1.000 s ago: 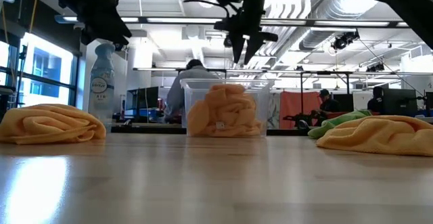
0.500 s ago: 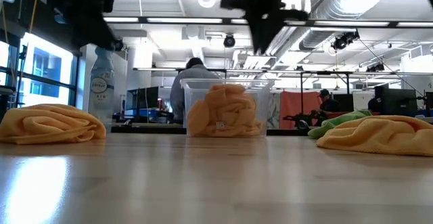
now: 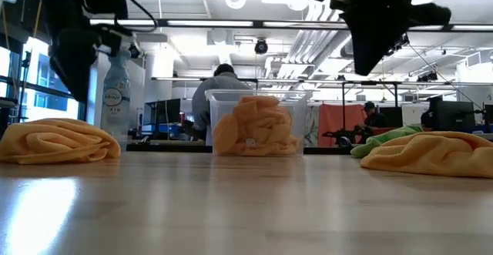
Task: Sort microfiber towel by color & place in baskets
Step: Put the orange towel into the top transparent bin
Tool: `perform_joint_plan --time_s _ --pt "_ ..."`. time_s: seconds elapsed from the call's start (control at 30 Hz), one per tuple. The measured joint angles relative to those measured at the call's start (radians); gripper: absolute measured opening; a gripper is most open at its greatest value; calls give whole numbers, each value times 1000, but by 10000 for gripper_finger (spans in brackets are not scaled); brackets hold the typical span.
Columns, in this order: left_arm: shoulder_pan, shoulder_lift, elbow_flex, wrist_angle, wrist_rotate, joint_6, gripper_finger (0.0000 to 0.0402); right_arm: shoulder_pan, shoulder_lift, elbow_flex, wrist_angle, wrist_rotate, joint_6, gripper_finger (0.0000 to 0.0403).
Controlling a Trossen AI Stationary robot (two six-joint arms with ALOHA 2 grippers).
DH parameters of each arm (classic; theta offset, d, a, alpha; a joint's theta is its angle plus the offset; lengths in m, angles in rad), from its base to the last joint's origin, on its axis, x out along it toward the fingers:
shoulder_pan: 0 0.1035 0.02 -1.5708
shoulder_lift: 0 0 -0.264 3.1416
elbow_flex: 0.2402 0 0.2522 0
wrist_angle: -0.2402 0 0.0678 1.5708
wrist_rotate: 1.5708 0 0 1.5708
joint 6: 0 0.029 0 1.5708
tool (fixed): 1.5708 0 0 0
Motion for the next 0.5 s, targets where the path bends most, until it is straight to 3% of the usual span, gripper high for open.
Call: perform_joint_plan --time_s 0.27,0.5 --pt "0 153 0 -28 51 47 117 16 0 -64 65 11 -19 14" --pt "0 236 0 -12 53 47 117 15 0 -71 42 79 -158 14"
